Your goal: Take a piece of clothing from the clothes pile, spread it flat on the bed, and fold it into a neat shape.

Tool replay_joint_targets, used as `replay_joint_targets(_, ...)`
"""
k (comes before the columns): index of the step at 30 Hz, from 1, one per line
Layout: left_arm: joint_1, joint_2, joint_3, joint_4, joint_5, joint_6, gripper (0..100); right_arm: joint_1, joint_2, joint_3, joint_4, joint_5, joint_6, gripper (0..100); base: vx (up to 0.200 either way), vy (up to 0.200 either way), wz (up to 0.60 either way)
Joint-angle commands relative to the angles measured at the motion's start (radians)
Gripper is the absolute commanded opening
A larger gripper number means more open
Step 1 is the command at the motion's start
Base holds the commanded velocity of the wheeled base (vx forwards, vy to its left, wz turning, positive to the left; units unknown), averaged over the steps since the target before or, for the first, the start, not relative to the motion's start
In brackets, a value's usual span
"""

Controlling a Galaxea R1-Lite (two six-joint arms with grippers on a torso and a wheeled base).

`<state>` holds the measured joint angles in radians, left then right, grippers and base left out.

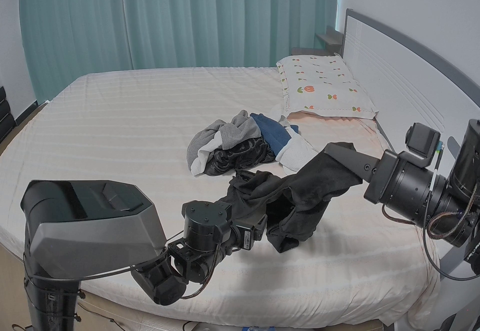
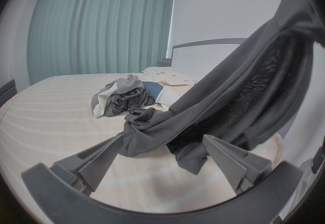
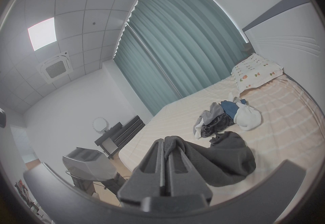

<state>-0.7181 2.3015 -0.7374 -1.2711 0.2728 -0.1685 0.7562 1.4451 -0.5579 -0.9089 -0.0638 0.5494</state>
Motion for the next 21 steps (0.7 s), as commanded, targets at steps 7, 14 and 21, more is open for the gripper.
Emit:
replay_joint_targets(7, 0.04, 0.133, -0.112, 0.004, 0.002, -0.054, 100, -0.052, 0.0, -0.112, 0.001, 0.013, 0.0, 0, 0.0, 0.0, 0.0)
replay_joint_targets(14, 0.111, 0.191, -0.154, 0.01, -0.001, -0.06, 100, -0.141, 0.0, -0.155, 0.001, 0.042, 0.014, 0, 0.0, 0.0, 0.0)
replay_joint_targets(21, 0.138, 0.306, -0.23, 0.016, -0.001, -0.106, 100, -0.19, 0.028, -0.148, 0.001, 0.084, 0.029, 0, 0.0, 0.0, 0.0)
